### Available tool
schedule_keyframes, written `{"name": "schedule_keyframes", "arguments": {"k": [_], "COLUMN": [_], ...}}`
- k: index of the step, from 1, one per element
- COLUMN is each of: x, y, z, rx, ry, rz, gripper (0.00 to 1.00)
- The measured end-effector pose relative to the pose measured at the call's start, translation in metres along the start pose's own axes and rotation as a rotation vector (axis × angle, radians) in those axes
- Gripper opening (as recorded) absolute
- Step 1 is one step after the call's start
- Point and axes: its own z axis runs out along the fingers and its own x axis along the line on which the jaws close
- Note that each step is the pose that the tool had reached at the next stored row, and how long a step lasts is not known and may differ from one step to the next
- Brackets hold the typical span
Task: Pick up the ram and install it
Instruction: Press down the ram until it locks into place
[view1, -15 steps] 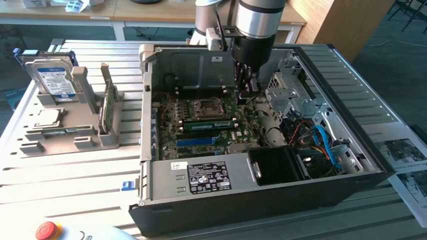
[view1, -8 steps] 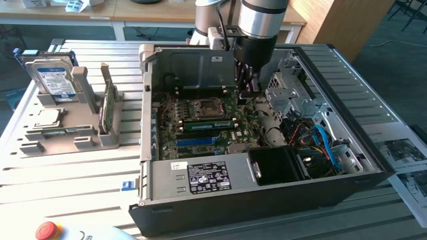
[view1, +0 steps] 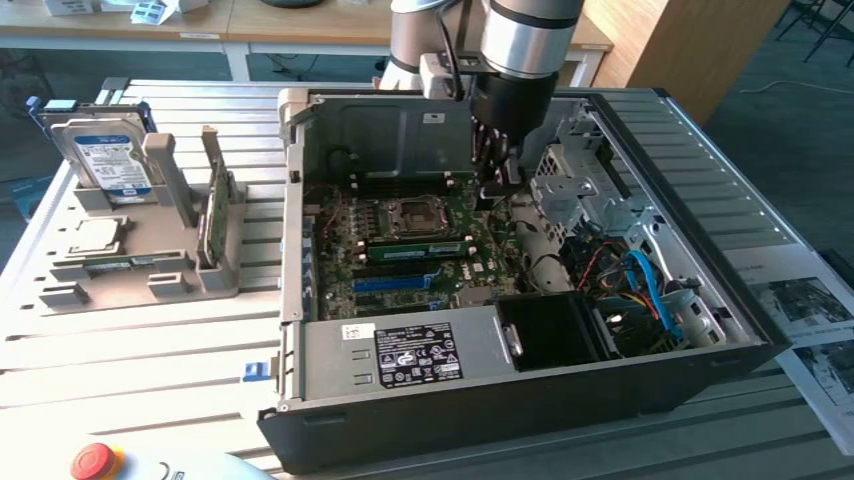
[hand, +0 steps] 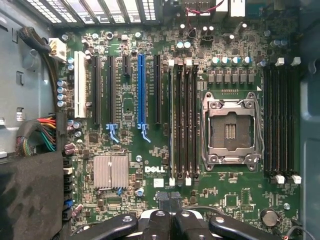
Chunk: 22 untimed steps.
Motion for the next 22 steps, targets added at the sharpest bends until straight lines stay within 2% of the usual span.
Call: {"name": "schedule_keyframes", "arguments": {"k": [2, 16, 22], "x": [0.0002, -0.0008, -0.0059], "y": [-0.0008, -0.001, -0.0007], "z": [0.0, 0.0017, 0.0096], "rx": [-0.0029, -0.0034, -0.0139], "ry": [-0.0001, -0.0001, 0.0003], "rz": [0.001, 0.001, 0.005], "gripper": [0.1, 0.1, 0.1]}}
